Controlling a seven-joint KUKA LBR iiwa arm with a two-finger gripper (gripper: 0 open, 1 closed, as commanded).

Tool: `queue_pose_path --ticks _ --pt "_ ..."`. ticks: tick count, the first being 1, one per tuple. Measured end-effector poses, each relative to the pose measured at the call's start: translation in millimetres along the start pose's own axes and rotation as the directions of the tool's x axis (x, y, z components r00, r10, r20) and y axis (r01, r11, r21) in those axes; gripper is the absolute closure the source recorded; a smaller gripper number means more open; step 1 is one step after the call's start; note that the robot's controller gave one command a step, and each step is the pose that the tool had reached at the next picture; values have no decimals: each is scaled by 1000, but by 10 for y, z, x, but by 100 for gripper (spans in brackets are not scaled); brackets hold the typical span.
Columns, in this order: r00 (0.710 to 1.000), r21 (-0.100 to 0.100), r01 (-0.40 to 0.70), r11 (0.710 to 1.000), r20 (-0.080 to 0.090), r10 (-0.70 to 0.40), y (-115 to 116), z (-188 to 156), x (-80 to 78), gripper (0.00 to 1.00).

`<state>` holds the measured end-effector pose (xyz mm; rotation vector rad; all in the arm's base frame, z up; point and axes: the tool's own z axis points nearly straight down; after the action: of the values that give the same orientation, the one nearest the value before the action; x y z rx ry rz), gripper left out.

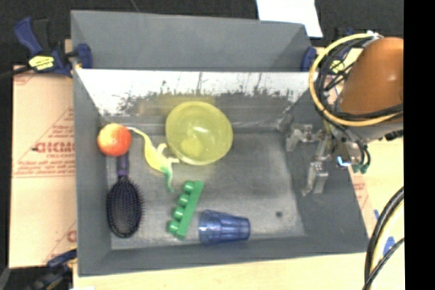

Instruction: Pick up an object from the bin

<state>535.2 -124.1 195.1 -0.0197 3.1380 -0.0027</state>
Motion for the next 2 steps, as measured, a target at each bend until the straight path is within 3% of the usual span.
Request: queue_pose_path --ticks 1,2 --pt "1000 0 0 1000 0 0 0 0 0 0" --pt "964 3 266 964 5 -266 -271 -193 -129 0"
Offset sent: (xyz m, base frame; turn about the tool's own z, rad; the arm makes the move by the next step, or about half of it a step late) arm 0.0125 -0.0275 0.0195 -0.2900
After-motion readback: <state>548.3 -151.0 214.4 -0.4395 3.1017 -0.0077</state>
